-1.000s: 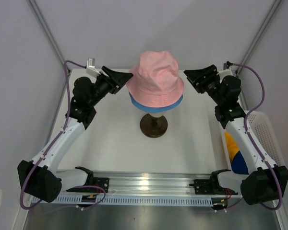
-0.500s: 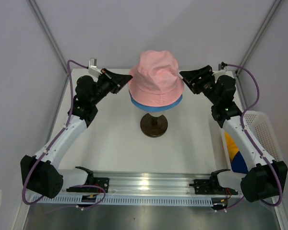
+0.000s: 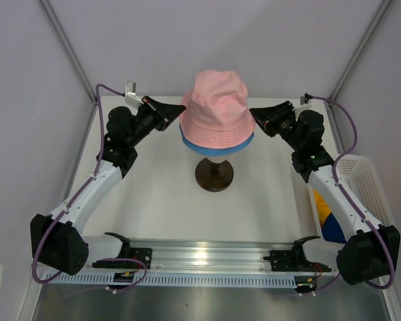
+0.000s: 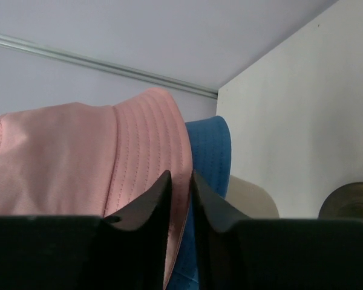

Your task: Stack the hats

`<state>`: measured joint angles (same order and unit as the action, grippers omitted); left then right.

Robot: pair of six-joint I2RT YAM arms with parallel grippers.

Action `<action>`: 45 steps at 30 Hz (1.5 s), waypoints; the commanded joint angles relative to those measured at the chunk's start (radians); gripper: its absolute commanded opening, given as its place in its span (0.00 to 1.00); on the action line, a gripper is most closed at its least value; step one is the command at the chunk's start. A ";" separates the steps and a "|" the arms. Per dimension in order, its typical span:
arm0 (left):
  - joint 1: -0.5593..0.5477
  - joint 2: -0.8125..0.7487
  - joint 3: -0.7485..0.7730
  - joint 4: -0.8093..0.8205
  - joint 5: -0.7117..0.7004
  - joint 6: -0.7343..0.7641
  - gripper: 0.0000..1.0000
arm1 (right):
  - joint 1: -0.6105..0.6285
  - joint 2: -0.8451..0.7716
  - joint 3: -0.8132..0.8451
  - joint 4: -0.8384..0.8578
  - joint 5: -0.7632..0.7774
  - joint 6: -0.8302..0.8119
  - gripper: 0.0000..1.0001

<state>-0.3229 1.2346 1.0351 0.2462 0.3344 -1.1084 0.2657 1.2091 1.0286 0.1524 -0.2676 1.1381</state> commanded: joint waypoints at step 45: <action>-0.021 -0.127 -0.225 -0.166 0.000 0.090 0.05 | -0.068 -0.118 -0.078 -0.086 0.061 -0.187 0.00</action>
<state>-0.3313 1.1194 0.8745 0.2016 0.3161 -1.0805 0.2012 1.1088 0.8753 0.0860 -0.2165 1.0191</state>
